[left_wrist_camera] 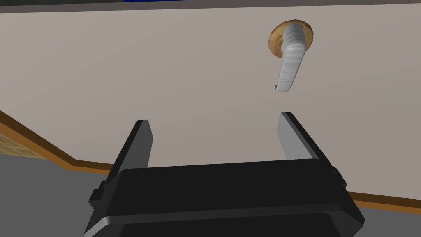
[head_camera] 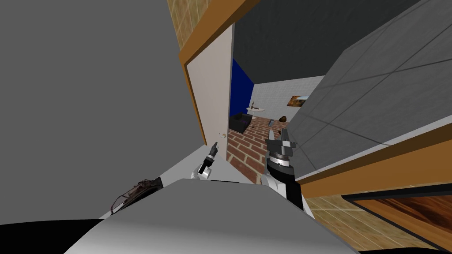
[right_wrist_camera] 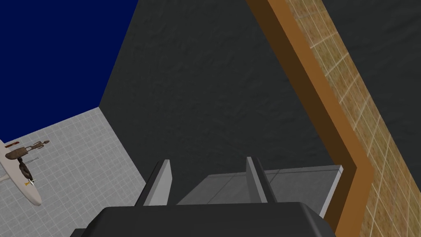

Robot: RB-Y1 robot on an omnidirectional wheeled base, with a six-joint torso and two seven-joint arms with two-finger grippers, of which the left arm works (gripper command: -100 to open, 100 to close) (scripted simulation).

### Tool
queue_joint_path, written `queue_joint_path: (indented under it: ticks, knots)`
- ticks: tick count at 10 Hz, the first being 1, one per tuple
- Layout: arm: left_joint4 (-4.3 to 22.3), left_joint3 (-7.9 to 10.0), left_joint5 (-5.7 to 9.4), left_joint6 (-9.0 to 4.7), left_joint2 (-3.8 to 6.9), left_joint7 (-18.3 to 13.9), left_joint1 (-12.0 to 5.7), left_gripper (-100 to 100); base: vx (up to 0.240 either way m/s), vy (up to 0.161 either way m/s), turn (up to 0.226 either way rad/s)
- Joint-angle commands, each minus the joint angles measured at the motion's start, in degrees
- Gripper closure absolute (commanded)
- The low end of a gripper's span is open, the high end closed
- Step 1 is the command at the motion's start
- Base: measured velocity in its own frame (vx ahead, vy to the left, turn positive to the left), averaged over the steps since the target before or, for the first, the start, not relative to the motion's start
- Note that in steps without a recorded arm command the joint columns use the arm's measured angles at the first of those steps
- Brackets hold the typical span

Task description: Push the door open

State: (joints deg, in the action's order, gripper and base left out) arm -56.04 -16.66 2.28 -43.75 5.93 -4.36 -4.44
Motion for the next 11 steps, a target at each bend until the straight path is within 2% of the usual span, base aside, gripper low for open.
queue_joint_path:
  ticks: [1,2,10,11]
  knots:
    - [2.6,-0.31,0.07,-0.78,0.03,-0.4,-1.05,-100,0.048,0.075,-0.07]
    - [2.6,-0.31,0.07,-0.78,0.03,-0.4,-1.05,-100,0.033,0.049,-0.02]
    - [10.4,-2.07,0.13,-2.09,-0.28,-1.5,-4.09,-100,0.052,0.069,-0.075]
    - [12.2,-2.47,0.14,-2.39,-0.37,-1.8,-4.77,-100,0.08,0.102,-0.117]
